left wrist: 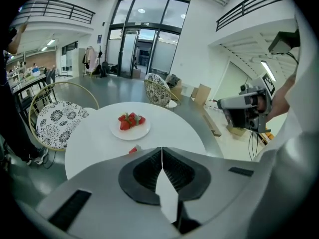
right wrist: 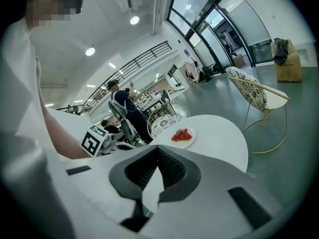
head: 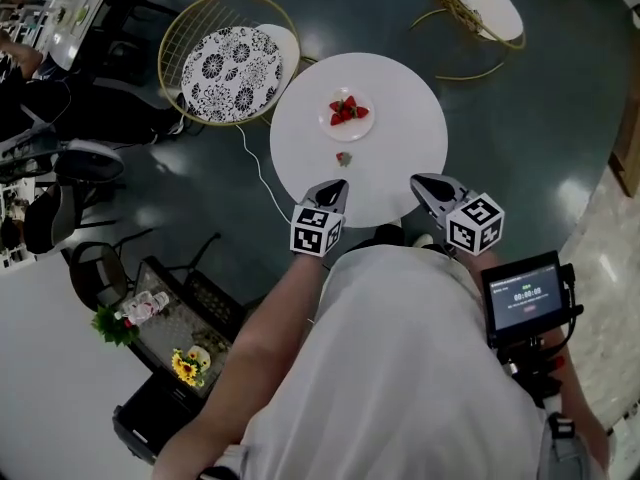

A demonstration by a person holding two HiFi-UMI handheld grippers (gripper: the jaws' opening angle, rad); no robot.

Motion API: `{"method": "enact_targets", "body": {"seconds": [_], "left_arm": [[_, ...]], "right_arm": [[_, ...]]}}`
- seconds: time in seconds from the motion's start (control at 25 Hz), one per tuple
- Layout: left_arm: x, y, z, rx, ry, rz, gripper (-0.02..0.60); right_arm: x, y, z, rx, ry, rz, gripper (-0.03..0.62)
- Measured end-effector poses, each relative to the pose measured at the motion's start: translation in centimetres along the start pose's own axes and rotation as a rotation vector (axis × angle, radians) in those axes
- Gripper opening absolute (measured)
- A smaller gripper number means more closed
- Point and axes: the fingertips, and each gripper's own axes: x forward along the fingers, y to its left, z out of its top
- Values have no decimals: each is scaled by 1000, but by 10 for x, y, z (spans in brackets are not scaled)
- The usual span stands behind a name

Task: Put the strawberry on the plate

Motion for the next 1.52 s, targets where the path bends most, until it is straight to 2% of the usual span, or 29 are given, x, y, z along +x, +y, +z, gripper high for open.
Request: {"method": "enact_targets", "body": {"seconds": [0.28,0.56,0.64,0.8,0.88,1.08,1.52], "left_arm": [[20,22,1,37,51,-15,9],[44,39,-4,113,121,-30,11],[49,43,-7,132,146,-35,63],[64,56,-15,162,172,-27,63],[72,61,-18,167,190,-26,69],[82,61,-24,176,237,-38,130],[96,74,-33,147,270,-5,130]], "right_arm": [[18,-7,1,21,5,-22,6],[24,-17,-2,46,10,-48,6],[25,-18,-4,52,15,-55,6],[32,-27,-11,63,25,-59,6],[35,-30,-11,66,28,-60,6],[35,-31,-10,73,35,-64,6],[28,-36,-17,92,42,-91,6]]}}
